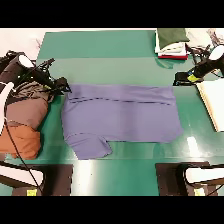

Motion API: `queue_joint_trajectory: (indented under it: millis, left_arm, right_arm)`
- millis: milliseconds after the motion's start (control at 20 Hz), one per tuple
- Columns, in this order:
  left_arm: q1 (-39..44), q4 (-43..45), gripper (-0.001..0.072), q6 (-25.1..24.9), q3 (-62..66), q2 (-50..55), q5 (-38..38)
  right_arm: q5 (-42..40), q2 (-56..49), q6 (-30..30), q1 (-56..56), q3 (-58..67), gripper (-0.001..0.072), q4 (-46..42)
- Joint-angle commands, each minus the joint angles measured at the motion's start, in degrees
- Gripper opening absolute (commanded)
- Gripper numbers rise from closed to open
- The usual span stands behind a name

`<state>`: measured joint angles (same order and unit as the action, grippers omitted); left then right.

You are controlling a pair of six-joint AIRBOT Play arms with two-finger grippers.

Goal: Fold the shirts.

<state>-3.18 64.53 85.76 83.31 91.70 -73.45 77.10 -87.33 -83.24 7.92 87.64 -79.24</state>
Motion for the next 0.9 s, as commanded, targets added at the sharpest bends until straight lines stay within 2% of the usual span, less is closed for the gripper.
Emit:
queue_joint_trajectory:
  millis: [0, 100, 250, 450, 600, 700, 850]
  left_arm:
    - [0.04, 6.05, 0.0543, 1.31, -4.55, -6.75, -2.64]
    - [0.04, 9.20, 0.0542, 1.49, -14.43, -15.50, -2.51]
    - [0.04, 8.31, 0.0542, 2.84, -32.65, -28.83, -1.73]
    - [0.04, 0.76, 0.0542, 4.44, -50.69, -41.46, -1.03]
    - [1.31, -5.03, 0.0542, 4.42, -57.00, -42.86, 0.02]
    - [6.25, -5.75, 0.0542, 4.96, -59.60, -42.82, 3.58]
    - [13.22, -5.86, 0.0542, 9.38, -61.11, -42.82, 9.14]
  right_arm:
    - [3.72, 5.75, 0.74, 0.00, -2.10, 0.0406, 0.22]
    - [3.89, 12.35, 0.90, -0.04, -6.97, 0.0406, 0.22]
    - [1.62, 21.24, 0.85, -0.04, -15.91, 0.0406, 0.22]
    - [-2.99, 28.61, 0.83, -0.04, -24.02, 0.0406, 1.29]
    - [-4.76, 31.01, 0.81, 0.00, -26.34, 0.0406, 3.26]
    - [-4.70, 31.28, 0.81, 0.00, -26.16, 0.0405, 3.23]
    - [-4.42, 31.32, 0.81, 0.00, -26.14, 0.0405, 3.23]
